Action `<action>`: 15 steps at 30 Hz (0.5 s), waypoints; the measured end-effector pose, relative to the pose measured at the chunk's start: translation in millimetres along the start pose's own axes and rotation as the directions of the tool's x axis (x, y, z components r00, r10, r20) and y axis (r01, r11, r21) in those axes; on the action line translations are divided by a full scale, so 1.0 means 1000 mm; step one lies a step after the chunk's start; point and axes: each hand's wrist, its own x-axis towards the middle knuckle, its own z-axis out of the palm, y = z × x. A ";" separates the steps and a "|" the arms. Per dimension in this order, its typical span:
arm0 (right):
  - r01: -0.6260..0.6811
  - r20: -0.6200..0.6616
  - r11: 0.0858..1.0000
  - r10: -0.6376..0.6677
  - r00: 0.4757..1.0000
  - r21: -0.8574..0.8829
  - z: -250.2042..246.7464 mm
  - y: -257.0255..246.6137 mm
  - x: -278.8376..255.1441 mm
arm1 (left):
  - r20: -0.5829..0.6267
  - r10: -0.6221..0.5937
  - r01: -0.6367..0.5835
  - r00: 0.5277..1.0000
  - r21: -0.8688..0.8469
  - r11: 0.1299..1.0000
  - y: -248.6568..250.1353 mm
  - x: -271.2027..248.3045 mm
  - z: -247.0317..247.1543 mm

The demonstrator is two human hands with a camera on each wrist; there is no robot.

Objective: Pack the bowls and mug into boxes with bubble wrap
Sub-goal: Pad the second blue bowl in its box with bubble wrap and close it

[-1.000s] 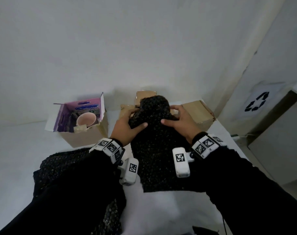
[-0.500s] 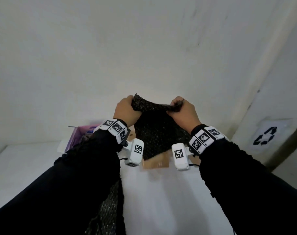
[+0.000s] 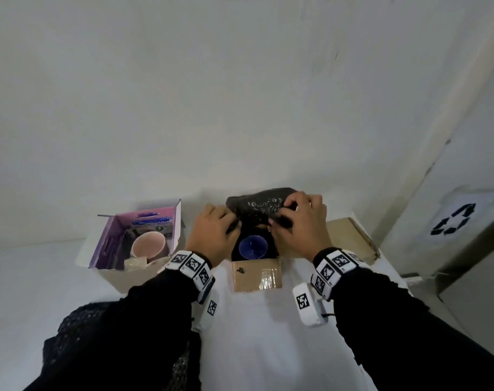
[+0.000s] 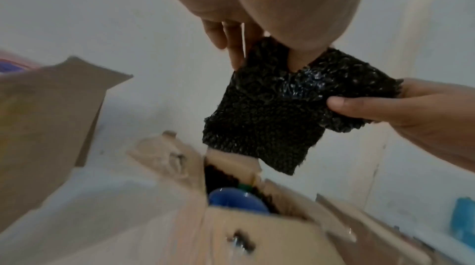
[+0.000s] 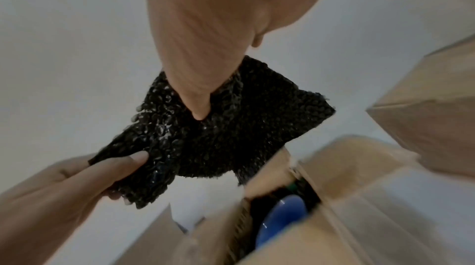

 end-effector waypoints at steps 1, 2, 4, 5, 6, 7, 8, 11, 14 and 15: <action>0.021 0.049 0.998 -0.018 0.999 -0.064 0.007 0.002 -0.006 | 0.041 0.000 -0.004 0.999 0.095 0.995 -0.002 -0.005 0.008; 0.058 0.124 0.992 -0.044 0.991 -0.111 0.013 0.003 -0.010 | 0.090 -0.002 -0.012 0.996 0.156 0.988 -0.003 -0.010 0.015; 0.131 0.289 0.986 -0.097 0.952 -0.100 0.023 0.003 -0.015 | 0.213 -0.050 0.013 0.976 0.173 0.985 -0.005 -0.016 0.026; 0.124 0.347 0.992 -0.104 0.932 -0.037 0.027 0.002 -0.016 | 0.266 -0.090 0.052 0.960 0.147 0.988 -0.004 -0.017 0.030; 0.084 0.384 0.996 -0.092 0.919 0.036 0.031 -0.001 -0.018 | 0.314 -0.127 0.094 0.941 0.118 0.989 -0.004 -0.019 0.034; 0.042 0.402 0.994 -0.078 0.912 0.098 0.035 -0.002 -0.019 | 0.348 -0.148 0.120 0.926 0.101 0.988 -0.004 -0.022 0.039; 0.011 0.417 0.992 -0.064 0.907 0.128 0.038 -0.003 -0.020 | 0.379 -0.148 0.117 0.914 0.103 0.988 -0.004 -0.023 0.044; 0.020 0.527 0.986 -0.106 0.843 0.166 0.050 -0.004 -0.024 | 0.481 -0.080 0.012 0.873 0.143 0.990 -0.007 -0.026 0.057; 0.091 0.602 0.981 -0.178 0.778 0.172 0.063 -0.007 -0.031 | 0.509 -0.038 -0.076 0.860 0.202 0.976 -0.006 -0.031 0.064; 0.142 0.603 0.982 -0.189 0.775 0.126 0.069 -0.006 -0.032 | 0.509 -0.034 -0.102 0.860 0.237 0.966 -0.005 -0.032 0.066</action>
